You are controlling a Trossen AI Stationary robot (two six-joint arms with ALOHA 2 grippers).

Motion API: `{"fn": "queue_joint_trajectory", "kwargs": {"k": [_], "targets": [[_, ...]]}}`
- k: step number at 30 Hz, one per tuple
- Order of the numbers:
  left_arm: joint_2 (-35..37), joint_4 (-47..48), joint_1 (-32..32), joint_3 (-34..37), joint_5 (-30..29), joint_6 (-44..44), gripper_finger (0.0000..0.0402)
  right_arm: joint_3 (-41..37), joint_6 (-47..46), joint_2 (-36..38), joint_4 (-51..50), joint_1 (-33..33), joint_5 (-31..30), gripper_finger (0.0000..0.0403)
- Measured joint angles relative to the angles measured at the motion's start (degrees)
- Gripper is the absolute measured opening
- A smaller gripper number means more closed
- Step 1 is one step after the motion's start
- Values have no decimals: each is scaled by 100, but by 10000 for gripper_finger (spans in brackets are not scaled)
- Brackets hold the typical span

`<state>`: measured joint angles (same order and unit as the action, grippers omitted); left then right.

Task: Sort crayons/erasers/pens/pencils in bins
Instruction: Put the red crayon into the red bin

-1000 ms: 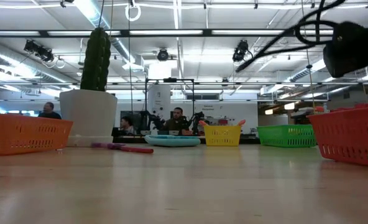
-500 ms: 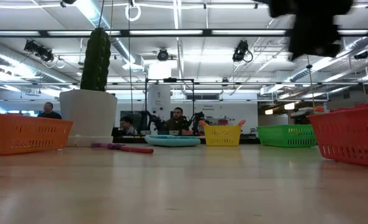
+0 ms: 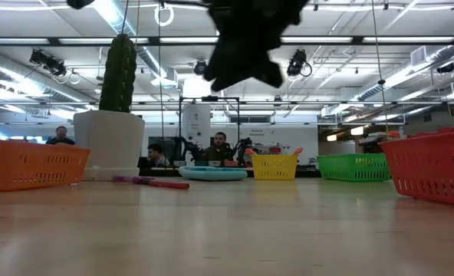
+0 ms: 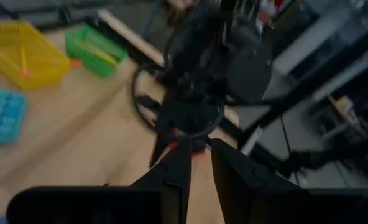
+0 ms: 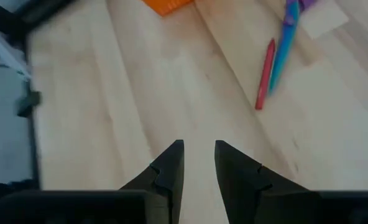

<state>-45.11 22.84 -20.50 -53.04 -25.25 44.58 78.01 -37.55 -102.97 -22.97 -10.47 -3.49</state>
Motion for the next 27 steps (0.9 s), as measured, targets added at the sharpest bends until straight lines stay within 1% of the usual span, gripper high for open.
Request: {"fn": "queue_joint_trajectory", "kwargs": {"k": [3,6,9,15,20,27], "targets": [[106,544,-2,7,249,236,68,621,225,-567,-239,103,12,97],[234,706,1,6,357,245,67,1039,308,-1029,-319,182,11,97],[407,587,1,2,401,-3,70,1303,426,-1428,-394,191,-5,97],[779,591,1,0,406,-374,66,1563,519,-1978,-288,209,-69,97],[974,620,1,0,406,-478,57,1640,436,-2251,-189,264,-489,97],[1104,686,2,0,406,-479,57,1633,430,-2350,-370,445,-996,97]]}}
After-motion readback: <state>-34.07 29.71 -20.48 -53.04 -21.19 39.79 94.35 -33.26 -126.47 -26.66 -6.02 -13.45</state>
